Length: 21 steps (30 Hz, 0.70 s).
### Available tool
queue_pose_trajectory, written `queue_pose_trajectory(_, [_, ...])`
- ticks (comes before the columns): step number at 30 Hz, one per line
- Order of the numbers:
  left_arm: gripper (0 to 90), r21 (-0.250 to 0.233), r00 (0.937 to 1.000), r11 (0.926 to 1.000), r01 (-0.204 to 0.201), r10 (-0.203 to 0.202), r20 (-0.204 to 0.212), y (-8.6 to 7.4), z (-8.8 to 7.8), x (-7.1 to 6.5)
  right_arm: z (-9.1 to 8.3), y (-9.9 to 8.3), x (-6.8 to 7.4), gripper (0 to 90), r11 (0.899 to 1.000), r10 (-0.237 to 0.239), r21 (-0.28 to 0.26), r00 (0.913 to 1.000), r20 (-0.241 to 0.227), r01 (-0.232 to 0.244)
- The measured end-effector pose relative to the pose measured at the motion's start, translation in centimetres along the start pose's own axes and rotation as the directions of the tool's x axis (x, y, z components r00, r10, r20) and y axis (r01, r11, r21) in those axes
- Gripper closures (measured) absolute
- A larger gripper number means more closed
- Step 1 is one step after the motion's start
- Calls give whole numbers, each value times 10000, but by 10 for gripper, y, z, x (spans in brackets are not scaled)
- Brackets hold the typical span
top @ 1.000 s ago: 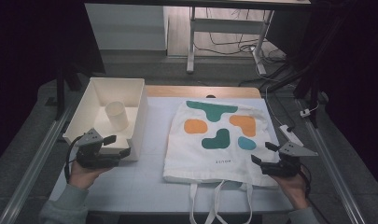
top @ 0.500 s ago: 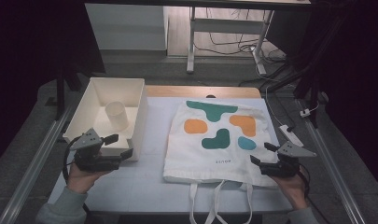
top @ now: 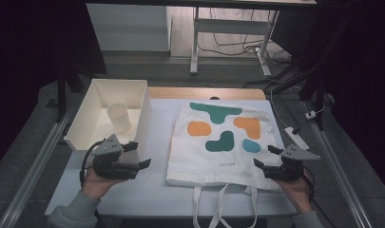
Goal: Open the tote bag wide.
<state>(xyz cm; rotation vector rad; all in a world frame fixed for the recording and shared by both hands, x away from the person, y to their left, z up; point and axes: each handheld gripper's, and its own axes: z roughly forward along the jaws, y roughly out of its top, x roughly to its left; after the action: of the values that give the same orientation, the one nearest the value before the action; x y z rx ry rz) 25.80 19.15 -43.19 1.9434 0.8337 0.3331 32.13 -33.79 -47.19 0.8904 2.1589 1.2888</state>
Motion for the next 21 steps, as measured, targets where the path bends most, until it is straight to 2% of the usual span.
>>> queue_pose_trajectory(8, [232,329,9996,9994,-146,138,251,4,17,-4,2,0,1,195,10000,-15,27,10000,-84,15])
queue_pose_trajectory(21, [237,919,9939,9927,-782,704,849,18,52,-16,4,1,5,195,10000,-96,-11,9996,-253,96])
